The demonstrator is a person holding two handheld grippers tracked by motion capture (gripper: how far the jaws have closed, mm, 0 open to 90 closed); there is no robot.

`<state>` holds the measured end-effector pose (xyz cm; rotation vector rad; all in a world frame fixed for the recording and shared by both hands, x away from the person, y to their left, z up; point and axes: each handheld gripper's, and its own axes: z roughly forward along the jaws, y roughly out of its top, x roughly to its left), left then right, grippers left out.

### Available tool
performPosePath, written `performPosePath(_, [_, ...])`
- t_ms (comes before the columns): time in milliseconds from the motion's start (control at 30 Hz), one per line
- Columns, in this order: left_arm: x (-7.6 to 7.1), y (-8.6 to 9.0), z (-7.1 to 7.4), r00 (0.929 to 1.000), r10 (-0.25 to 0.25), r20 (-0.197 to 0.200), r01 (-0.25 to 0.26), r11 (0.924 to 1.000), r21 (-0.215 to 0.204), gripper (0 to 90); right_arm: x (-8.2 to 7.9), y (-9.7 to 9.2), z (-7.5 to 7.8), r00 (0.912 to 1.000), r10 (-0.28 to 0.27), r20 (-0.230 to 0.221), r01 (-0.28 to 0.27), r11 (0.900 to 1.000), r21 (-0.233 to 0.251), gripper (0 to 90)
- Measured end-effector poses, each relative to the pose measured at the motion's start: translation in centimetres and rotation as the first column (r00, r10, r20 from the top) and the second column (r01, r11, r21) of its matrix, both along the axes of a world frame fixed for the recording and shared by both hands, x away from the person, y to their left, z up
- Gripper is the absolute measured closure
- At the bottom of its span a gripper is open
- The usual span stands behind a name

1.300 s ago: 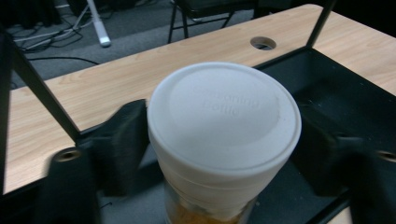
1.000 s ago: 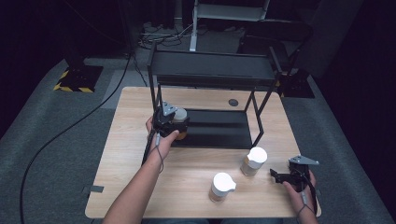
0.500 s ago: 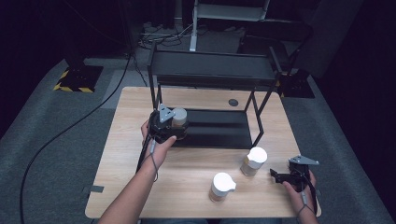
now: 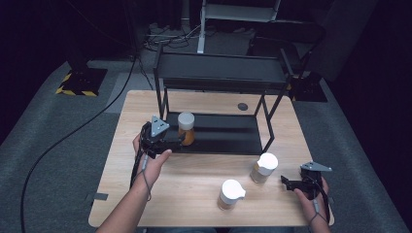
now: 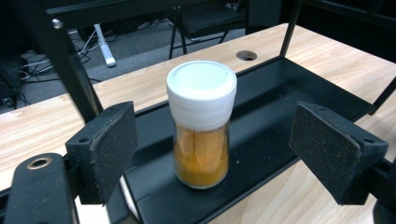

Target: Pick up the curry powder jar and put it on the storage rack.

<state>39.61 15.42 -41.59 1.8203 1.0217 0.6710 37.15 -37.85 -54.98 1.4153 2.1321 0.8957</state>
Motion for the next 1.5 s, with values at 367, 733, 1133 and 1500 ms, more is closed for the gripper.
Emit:
performPosePath(367, [-2.4, 2.0, 0.2, 0.9999, 0.005, 0.014, -0.005, 1.0000, -0.008, 14.4, 0.0, 0.0, 0.0, 1.0000, -0.003, 0.000, 0.003, 1.0000, 0.000, 0.0])
performPosePath(733, [-4.4, 3.4, 0.0, 0.9998, -0.006, 0.018, 0.006, 1.0000, 0.003, 12.9, 0.0, 0.0, 0.0, 1.0000, -0.003, 0.000, 0.003, 1.0000, 0.000, 0.0])
performPosePath(1133, [-6.5, 5.9, -0.6, 0.9997, 0.021, 0.009, -0.021, 0.9994, 0.027, 12.6, 0.0, 0.0, 0.0, 1.0000, -0.003, 0.000, 0.003, 1.0000, 0.000, 0.0])
performPosePath(1500, [-7.6, 7.3, -1.8, 0.9992, 0.037, -0.012, -0.037, 0.9989, 0.028, 12.2, 0.0, 0.0, 0.0, 1.0000, -0.003, 0.000, 0.003, 1.0000, 0.000, 0.0])
